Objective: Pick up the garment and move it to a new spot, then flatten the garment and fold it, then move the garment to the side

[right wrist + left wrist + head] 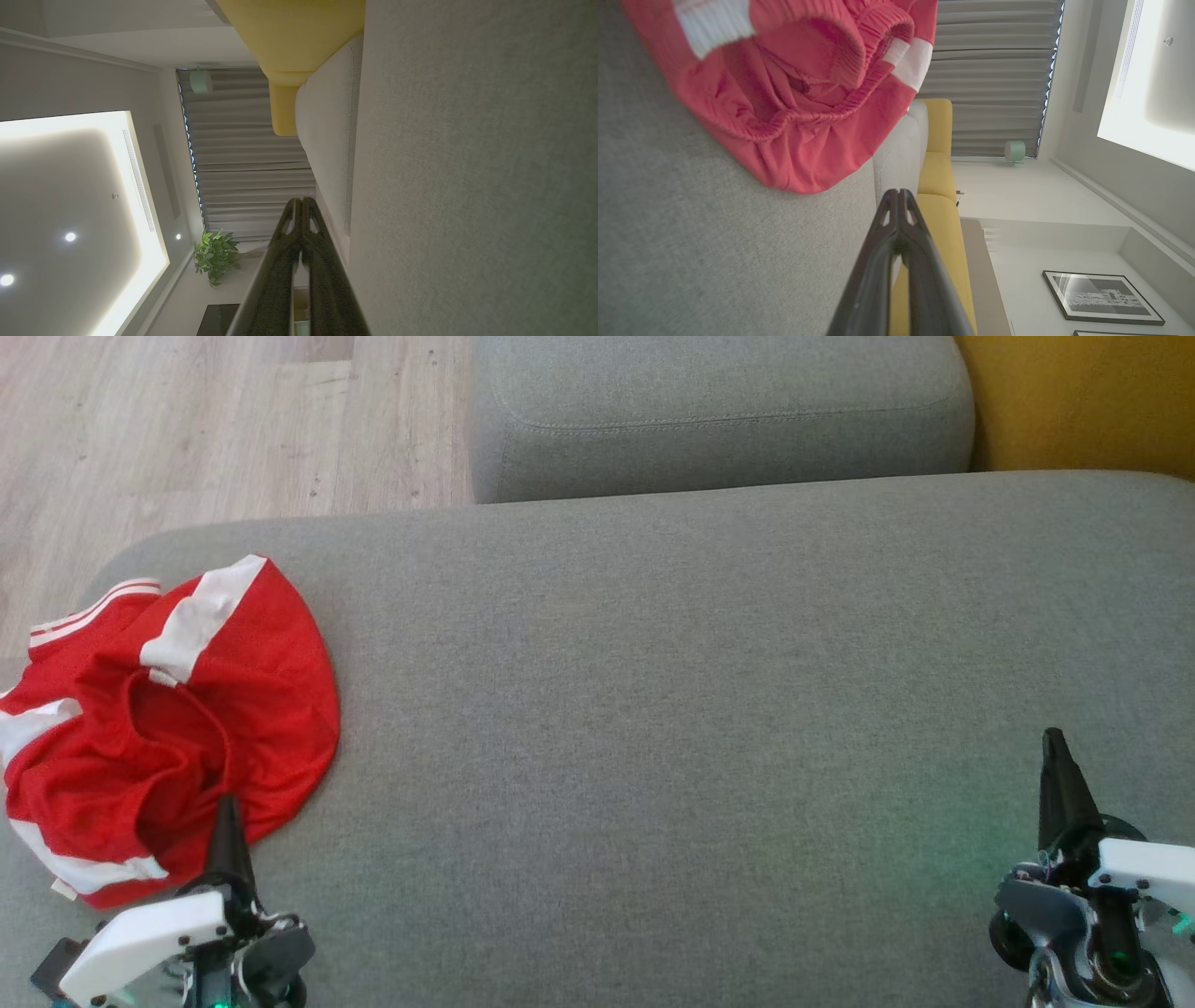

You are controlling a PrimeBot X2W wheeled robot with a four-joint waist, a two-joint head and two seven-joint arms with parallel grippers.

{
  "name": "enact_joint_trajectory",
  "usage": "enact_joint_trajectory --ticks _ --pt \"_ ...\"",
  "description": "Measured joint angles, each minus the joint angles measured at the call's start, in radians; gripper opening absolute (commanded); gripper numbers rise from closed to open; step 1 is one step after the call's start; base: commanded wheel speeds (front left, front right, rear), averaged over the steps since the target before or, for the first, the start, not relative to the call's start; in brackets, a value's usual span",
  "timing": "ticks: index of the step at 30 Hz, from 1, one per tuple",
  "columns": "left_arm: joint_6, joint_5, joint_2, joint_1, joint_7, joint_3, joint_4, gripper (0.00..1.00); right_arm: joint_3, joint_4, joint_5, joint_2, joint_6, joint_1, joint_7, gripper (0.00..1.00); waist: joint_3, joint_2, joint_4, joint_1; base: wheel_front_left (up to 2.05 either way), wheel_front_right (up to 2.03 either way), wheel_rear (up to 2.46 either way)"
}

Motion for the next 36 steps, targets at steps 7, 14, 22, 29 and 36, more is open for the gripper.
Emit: enact_joint_trajectory --ticks 7,14,22,29,36 --pt "0.0 0.0 0.0 0.0 0.0 0.0 0.0 0.0 0.0 0.0 0.0 0.0 0.0 0.0 0.0 0.0 0.0 0.0 0.0 0.0 0.0 0.0 0.0" --pt "0.0 0.0 0.0 0.0 0.0 0.0 0.0 0.0 0.0 0.0 0.0 0.0 0.0 0.0 0.0 0.0 0.0 0.0 0.0 0.0 0.0 0.0 0.0" --pt "0.0 0.0 0.0 0.0 0.0 0.0 0.0 0.0 0.0 0.0 0.0 0.0 0.0 0.0 0.0 0.0 0.0 0.0 0.0 0.0 0.0 0.0 0.0" --pt "0.001 0.0 0.0 0.006 -0.001 -0.005 0.022 1.0 0.001 0.022 0.0 0.001 -0.001 0.008 0.0 1.0 0.0 0.0 0.0 0.0 0.0 0.0 0.0" --pt "0.001 0.0 -0.004 0.072 -0.011 -0.017 0.086 1.0 0.012 0.087 0.0 0.006 -0.001 0.078 -0.003 1.0 -0.006 0.0 0.0 0.0 0.0 0.0 0.0"
